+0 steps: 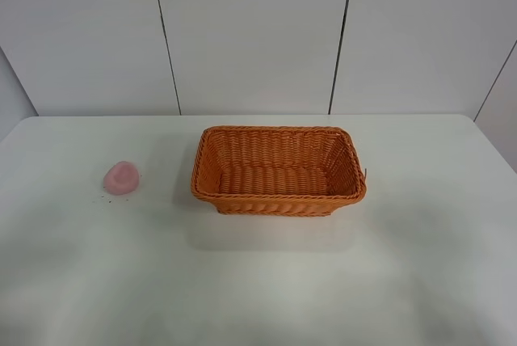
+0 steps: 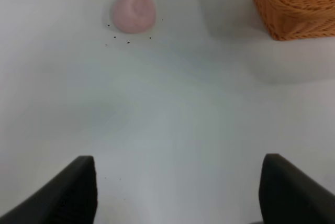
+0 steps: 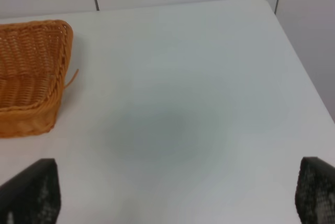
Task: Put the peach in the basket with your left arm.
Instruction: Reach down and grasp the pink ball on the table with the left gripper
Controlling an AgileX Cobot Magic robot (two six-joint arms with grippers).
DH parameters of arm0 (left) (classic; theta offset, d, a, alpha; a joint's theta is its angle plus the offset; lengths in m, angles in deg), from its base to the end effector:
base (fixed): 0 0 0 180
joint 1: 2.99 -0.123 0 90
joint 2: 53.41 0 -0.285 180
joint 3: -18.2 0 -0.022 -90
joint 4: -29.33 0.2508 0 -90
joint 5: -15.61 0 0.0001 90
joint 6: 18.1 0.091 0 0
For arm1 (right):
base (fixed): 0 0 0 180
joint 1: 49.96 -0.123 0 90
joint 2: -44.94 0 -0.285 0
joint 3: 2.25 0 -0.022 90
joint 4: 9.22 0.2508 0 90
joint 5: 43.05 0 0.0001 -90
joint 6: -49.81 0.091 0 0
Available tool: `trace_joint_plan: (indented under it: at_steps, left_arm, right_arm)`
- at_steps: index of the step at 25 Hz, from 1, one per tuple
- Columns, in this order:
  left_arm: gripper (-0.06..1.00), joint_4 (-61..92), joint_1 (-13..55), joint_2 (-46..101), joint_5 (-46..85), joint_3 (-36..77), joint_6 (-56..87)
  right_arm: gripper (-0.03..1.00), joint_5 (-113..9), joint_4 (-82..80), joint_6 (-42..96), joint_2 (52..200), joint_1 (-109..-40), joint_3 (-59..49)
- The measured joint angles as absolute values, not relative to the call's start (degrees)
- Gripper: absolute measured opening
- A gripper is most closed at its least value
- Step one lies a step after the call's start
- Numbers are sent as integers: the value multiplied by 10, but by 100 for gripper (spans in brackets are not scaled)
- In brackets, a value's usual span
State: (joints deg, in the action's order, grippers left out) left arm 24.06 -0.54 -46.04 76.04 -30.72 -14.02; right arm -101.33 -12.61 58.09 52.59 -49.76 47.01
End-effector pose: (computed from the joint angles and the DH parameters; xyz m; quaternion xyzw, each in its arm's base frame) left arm -0.0055 -0.0070 0.2763 0.0501 0.8490 -0.0385 0.5246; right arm -0.0021 -0.0046 0.2776 0.0627 0.8416 0.0082 0.5364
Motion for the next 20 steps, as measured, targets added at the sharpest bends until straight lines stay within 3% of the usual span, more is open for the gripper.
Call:
trace_joint_plan:
  at_steps: [13, 20]
  left_arm:
    - [76, 241, -5, -459, 758, -303, -140]
    - [76, 239, -5, -299, 757, -238, -140]
  right_arm:
    - [69, -1013, -126, 581, 526, -498, 470]
    - [69, -1013, -126, 581, 526, -498, 470]
